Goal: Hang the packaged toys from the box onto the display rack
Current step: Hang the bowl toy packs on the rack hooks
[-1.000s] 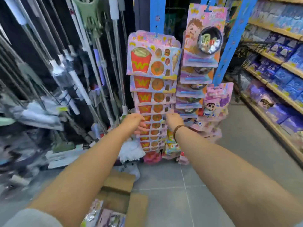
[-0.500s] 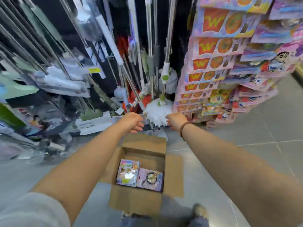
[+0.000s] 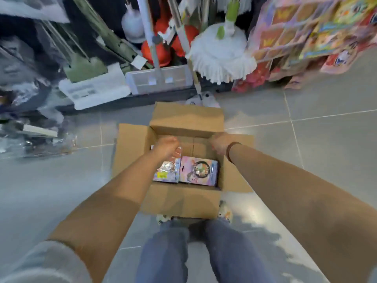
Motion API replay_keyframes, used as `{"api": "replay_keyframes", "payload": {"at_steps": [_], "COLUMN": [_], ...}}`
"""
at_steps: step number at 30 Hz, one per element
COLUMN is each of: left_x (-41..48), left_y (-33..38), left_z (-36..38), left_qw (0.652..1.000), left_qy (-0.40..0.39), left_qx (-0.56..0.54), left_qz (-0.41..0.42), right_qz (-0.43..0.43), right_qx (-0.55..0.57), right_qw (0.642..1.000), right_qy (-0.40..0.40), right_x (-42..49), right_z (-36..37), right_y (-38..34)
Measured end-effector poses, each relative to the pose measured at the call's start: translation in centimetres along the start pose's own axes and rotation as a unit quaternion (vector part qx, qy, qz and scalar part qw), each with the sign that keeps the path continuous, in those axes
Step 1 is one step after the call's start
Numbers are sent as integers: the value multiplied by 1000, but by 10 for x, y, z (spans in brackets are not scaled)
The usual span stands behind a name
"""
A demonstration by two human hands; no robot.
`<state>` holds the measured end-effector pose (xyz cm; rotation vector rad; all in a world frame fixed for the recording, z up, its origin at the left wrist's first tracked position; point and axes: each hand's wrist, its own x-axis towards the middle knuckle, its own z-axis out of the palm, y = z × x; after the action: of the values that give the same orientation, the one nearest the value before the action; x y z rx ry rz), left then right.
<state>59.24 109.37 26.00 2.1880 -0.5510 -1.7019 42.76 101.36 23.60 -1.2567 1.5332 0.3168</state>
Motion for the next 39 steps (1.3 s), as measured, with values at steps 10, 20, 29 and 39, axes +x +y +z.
{"api": "replay_keyframes", "payload": {"at_steps": [10,20,29,39], "left_x": [219,276,290,301], "left_y": [-102,-112,-124,-124], "left_z": [69,86,70,46], "left_qw": [994,985,984,962], "left_qy": [-17,-37,-11,93], "left_qx": [33,47,19,-134], "left_qz": [99,164,176,219], "right_qz": [-24,-43,-109,-174], "right_qx": [-90,-298,-391,-191], "right_qw": [995,951,910,965], "right_qy": [-39,-67,-89,34], "right_x": [215,266,269,251], "right_z": [128,169,169,105], "right_y": [102,130,150,122]}}
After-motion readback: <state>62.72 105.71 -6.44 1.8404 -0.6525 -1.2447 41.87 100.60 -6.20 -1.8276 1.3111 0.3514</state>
